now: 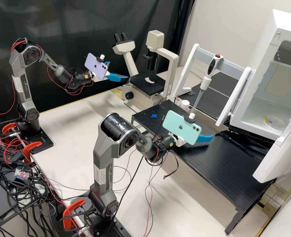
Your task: Move the petri dish to the microscope
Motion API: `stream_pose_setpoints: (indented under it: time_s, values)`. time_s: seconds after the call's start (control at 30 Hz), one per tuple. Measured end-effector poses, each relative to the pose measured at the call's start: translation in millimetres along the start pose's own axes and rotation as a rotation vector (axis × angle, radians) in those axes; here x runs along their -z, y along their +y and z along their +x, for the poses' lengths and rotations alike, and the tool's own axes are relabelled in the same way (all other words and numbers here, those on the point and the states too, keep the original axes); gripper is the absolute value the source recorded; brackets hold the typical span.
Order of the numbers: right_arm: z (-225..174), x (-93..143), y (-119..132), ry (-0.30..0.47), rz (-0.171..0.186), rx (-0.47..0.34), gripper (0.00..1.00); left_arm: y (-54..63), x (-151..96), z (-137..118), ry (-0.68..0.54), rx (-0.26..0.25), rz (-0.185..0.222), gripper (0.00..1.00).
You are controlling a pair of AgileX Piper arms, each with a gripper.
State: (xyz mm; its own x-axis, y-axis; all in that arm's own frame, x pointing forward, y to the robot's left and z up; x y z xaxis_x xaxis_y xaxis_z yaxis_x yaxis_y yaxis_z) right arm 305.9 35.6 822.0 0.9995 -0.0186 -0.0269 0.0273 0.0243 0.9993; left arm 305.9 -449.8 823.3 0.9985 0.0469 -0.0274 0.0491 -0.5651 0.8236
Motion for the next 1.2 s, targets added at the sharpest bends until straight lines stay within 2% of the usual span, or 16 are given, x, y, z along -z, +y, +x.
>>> stream_pose_setpoints:
  time_s: [0.43, 0.67, 0.8, 0.93, 1.07, 1.2]
  values:
    - [0.0, -1.3, 1.2, -0.007, 0.004, -0.006, 1.00, 0.0, 0.0, 0.0, 0.000, 0.000, 0.000, 1.00]
    - [-4.2, -13.8, 12.6, -0.032, 0.001, -0.026, 1.00, 0.0, 0.0, 0.0, 0.000, 0.000, 0.000, 1.00]
    - [-10.1, -26.0, 29.3, -0.062, 0.048, -0.077, 1.00, 0.0, 0.0, 0.0, 0.000, 0.000, 0.000, 1.00]
    - [-14.2, -40.5, 48.3, -0.071, 0.068, -0.122, 1.00, 0.0, 0.0, 0.0, 0.000, 0.000, 0.000, 1.00]
    - [-16.4, -53.5, 70.6, -0.098, 0.120, -0.203, 1.00, 0.0, 0.0, 0.0, 0.000, 0.000, 0.000, 1.00]
    - [-6.3, -54.6, 96.2, -0.083, 0.111, -0.277, 1.00, 0.0, 0.0, 0.0, 0.000, 0.000, 0.000, 1.00]
